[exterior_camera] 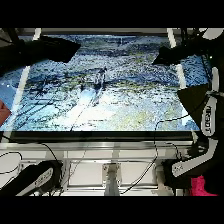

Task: Fold the clothes and pants, and hang the long-sleeved shirts on hangers.

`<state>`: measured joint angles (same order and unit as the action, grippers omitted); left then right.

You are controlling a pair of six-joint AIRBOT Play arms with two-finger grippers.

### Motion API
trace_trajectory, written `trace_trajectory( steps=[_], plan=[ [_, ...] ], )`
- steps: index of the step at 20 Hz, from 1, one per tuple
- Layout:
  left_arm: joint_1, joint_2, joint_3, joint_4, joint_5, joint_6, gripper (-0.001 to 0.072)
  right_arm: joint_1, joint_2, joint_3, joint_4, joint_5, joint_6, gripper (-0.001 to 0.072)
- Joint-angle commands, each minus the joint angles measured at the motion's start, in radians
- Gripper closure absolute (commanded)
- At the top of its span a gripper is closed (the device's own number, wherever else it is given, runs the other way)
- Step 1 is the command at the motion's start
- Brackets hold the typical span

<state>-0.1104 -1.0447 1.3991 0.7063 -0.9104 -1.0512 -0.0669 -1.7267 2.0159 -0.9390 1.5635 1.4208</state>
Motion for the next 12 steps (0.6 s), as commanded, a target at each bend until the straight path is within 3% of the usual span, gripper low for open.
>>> trace_trajectory(
  steps=[1, 12],
  plan=[
    [0.000, -0.001, 0.000, 0.000, 0.000, 0.000, -0.0010, -0.001, 0.000, 0.000, 0.027, -0.012, 0.000, 0.0700],
    [0.000, -0.001, 0.000, 0.000, 0.000, 0.000, -0.0009, -0.001, 0.000, 0.000, 0.043, -0.010, 0.006, 0.0700]
  ],
)
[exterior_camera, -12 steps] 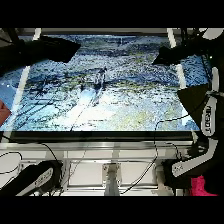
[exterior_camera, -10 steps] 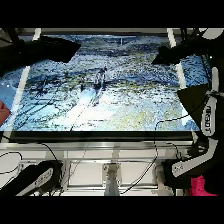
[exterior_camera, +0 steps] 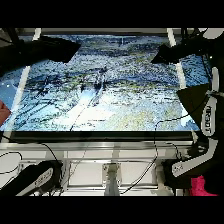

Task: Fold the clothes and pants, and hang the long-sleeved shirts on hangers.

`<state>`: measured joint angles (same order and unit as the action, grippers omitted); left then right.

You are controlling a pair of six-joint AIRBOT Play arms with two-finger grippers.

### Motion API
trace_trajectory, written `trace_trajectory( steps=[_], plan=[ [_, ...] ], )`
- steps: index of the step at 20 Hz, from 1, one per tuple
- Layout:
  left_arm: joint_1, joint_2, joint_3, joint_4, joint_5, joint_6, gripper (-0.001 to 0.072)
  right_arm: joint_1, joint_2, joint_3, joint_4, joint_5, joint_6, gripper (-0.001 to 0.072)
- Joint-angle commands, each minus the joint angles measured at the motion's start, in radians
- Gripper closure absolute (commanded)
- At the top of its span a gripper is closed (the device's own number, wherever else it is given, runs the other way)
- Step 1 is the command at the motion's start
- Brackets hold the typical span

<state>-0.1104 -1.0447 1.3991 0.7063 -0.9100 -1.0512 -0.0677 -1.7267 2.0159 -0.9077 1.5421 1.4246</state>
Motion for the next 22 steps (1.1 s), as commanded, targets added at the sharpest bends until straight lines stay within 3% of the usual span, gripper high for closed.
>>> trace_trajectory(
  steps=[1, 10, 14, 15, 17, 18, 20, 21, 22],
  plan=[
    [0.000, -0.001, 0.000, 0.000, 0.000, 0.000, -0.0010, 0.000, 0.000, 0.000, 0.026, 0.013, 0.003, 0.0700],
    [0.000, -0.001, -0.001, 0.005, 0.005, 0.001, -0.0009, 0.000, 0.000, 0.000, 0.067, 0.005, 0.002, 0.0699],
    [0.001, -0.010, -0.001, 0.120, 0.015, 0.000, -0.0007, 0.000, 0.000, 0.000, 0.072, 0.005, 0.002, 0.0700],
    [0.001, -0.014, -0.001, 0.170, 0.015, 0.000, 0.0050, 0.000, 0.000, 0.000, 0.074, 0.005, 0.002, 0.0700],
    [0.001, -0.014, -0.001, 0.329, 0.011, 0.000, 0.0385, 0.000, 0.000, 0.000, 0.078, 0.005, 0.002, 0.0700],
    [0.001, -0.013, -0.001, 0.383, -0.012, 0.000, 0.0435, 0.000, 0.000, 0.000, 0.079, 0.004, 0.002, 0.0699],
    [0.001, -0.014, -0.001, 0.418, -0.046, 0.000, 0.0437, 0.000, 0.000, 0.000, 0.087, -0.015, 0.002, 0.0700],
    [0.001, -0.014, -0.001, 0.441, -0.045, 0.000, 0.0512, 0.000, 0.000, 0.000, 0.093, -0.026, 0.002, 0.0699],
    [0.001, -0.014, -0.001, 0.472, -0.045, 0.000, 0.0663, 0.000, 0.000, 0.000, 0.093, -0.034, 0.002, 0.0700]
  ],
)
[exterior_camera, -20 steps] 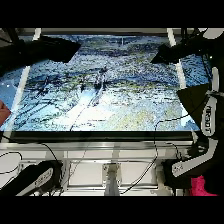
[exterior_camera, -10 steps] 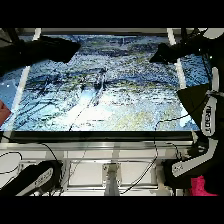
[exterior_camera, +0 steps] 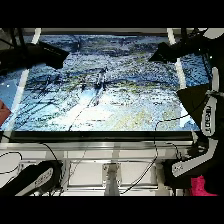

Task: Fold the clothes and pants, and hang the long-sleeved shirts on hangers.

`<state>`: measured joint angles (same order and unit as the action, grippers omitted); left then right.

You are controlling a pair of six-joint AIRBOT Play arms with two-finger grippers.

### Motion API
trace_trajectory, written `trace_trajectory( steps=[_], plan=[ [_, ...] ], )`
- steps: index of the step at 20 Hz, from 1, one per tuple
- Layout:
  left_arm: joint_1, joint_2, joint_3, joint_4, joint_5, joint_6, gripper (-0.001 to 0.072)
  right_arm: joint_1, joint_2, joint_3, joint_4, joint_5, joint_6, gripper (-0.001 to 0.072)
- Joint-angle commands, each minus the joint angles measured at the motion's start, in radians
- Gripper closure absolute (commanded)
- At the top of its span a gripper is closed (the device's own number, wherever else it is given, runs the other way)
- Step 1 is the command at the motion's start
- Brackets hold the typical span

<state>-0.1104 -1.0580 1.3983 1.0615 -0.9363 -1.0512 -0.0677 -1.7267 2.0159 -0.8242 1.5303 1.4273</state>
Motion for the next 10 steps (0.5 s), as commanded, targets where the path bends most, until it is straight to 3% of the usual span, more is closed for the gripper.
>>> trace_trajectory(
  steps=[1, 4, 10],
  plan=[
    [0.001, -0.001, 0.000, 0.169, -0.019, 0.000, 0.0689, 0.000, 0.000, 0.000, 0.009, -0.025, 0.000, 0.0700],
    [0.001, -0.001, 0.000, 0.324, -0.072, -0.077, 0.0690, 0.000, 0.000, 0.000, 0.010, -0.029, 0.000, 0.0700],
    [0.001, -0.001, 0.000, 0.685, -0.168, -0.075, 0.0689, 0.000, 0.000, 0.000, 0.009, -0.015, -0.001, 0.0700]
  ],
)
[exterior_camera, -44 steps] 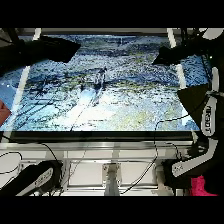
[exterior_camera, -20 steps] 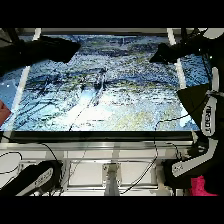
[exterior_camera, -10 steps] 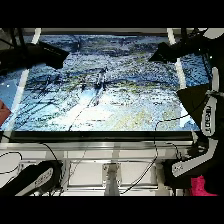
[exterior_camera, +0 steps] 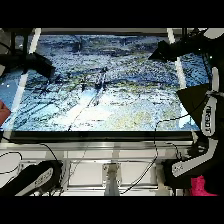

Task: Fold the clothes and pants, and hang the long-sleeved shirts on hangers.

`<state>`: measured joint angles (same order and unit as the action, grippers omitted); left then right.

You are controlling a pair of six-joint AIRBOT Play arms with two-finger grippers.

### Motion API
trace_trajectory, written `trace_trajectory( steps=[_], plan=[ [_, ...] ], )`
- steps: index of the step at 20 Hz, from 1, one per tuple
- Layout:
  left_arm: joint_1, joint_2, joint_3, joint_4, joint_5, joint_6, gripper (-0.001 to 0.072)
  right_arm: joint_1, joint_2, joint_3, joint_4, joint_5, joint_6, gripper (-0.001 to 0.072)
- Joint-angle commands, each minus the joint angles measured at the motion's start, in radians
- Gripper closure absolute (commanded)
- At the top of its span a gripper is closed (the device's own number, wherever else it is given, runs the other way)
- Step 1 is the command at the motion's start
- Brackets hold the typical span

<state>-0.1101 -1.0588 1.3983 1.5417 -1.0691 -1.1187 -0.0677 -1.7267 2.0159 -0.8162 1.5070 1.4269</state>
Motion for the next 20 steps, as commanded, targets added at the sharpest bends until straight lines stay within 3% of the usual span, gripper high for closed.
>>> trace_trajectory(
  steps=[1, 10, 13, 17, 20],
  plan=[
    [0.000, 0.000, 0.000, 0.230, -0.035, -0.008, 0.0689, 0.000, 0.000, 0.000, 0.001, 0.016, 0.000, 0.0700],
    [0.000, -0.001, 0.000, 0.246, -0.009, -0.004, 0.0690, 0.000, 0.000, 0.000, -0.001, 0.039, -0.001, 0.0700],
    [0.019, -0.005, -0.001, 0.319, -0.009, -0.006, 0.0691, 0.000, 0.000, 0.000, -0.001, 0.038, 0.000, 0.0699],
    [0.195, -0.062, -0.002, 0.322, -0.080, -0.232, 0.0691, 0.000, 0.000, 0.000, 0.000, 0.038, 0.000, 0.0700],
    [0.376, -0.150, -0.002, 0.229, -0.210, -0.253, 0.0693, 0.000, 0.000, 0.000, 0.000, 0.037, 0.000, 0.0700]
  ],
)
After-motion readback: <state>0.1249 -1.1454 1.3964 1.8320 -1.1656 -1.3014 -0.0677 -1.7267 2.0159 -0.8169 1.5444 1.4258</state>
